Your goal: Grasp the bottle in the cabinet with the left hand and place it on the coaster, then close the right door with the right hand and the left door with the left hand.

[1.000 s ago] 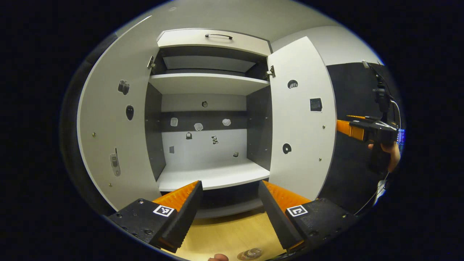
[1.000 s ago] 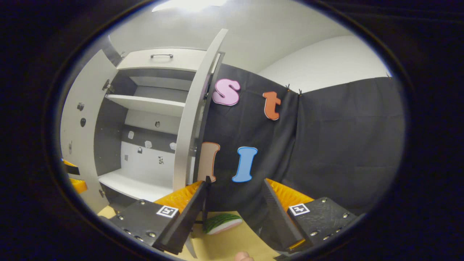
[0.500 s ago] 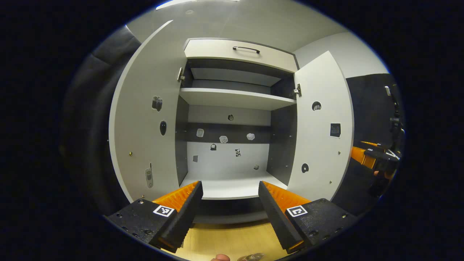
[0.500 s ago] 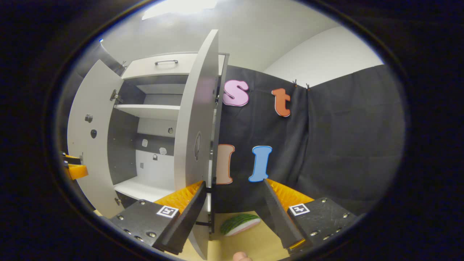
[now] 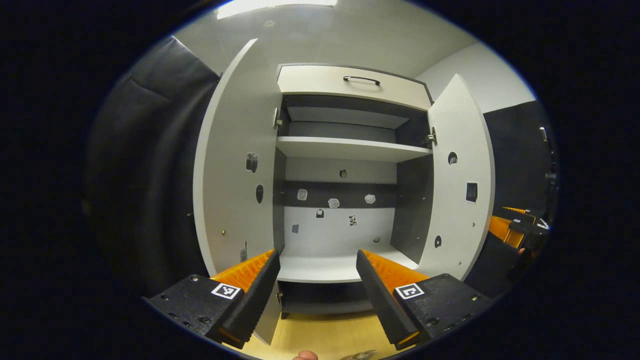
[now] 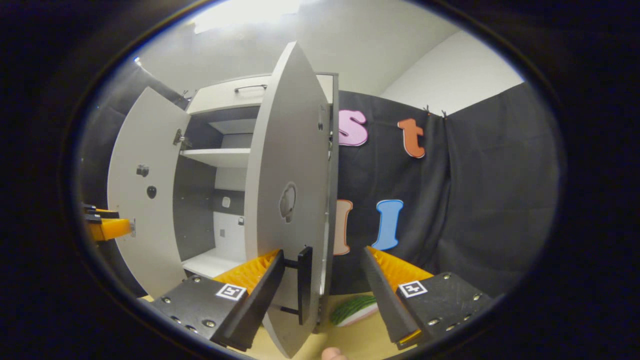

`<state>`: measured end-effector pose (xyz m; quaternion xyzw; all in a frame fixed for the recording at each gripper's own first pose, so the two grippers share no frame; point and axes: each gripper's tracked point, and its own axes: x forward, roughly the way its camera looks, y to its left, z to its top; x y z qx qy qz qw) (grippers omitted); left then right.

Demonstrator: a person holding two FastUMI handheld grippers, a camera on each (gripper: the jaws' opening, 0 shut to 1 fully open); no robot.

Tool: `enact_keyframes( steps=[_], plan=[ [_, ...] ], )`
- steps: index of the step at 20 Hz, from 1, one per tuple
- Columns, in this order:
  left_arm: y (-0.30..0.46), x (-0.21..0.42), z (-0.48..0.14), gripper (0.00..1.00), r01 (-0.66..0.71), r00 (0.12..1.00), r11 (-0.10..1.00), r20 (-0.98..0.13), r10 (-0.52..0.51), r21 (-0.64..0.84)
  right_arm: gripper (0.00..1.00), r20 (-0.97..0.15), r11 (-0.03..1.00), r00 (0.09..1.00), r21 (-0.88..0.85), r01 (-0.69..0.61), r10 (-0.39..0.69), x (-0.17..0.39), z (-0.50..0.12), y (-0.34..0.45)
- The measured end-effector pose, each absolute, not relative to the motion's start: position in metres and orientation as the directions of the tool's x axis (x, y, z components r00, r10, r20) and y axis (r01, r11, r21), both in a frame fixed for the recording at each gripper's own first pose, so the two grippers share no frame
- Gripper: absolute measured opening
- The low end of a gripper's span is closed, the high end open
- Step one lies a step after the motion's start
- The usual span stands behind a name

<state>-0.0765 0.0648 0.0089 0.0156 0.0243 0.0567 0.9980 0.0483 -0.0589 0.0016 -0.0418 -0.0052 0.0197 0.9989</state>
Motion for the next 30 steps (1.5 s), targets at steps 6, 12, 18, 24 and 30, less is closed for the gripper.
enact_keyframes(
  steps=[6,12,18,24,30],
  plan=[
    [0.090,-0.088,0.009,0.96,-0.177,0.983,0.983,-0.046,0.179,0.055,0.95,-0.003,0.993,0.996,-0.064,-0.094,0.094,0.051,-0.003,-0.031],
    [0.116,-0.098,0.013,0.96,-0.227,0.973,0.972,-0.037,0.229,0.056,0.92,-0.015,0.987,0.988,-0.030,-0.157,0.157,0.053,-0.009,0.003],
    [0.144,-0.111,0.020,0.96,-0.284,0.958,0.957,-0.017,0.286,0.053,0.93,-0.039,0.968,0.967,0.008,-0.250,0.251,0.061,-0.019,0.046],
    [0.176,-0.128,0.026,0.96,-0.363,0.931,0.930,0.000,0.364,0.055,0.95,-0.047,0.960,0.959,0.021,-0.280,0.281,0.069,-0.024,0.063],
    [0.208,-0.144,0.030,0.96,-0.436,0.900,0.898,0.014,0.436,0.050,0.92,-0.040,0.959,0.958,0.031,-0.282,0.283,0.075,-0.022,0.068]
  ],
)
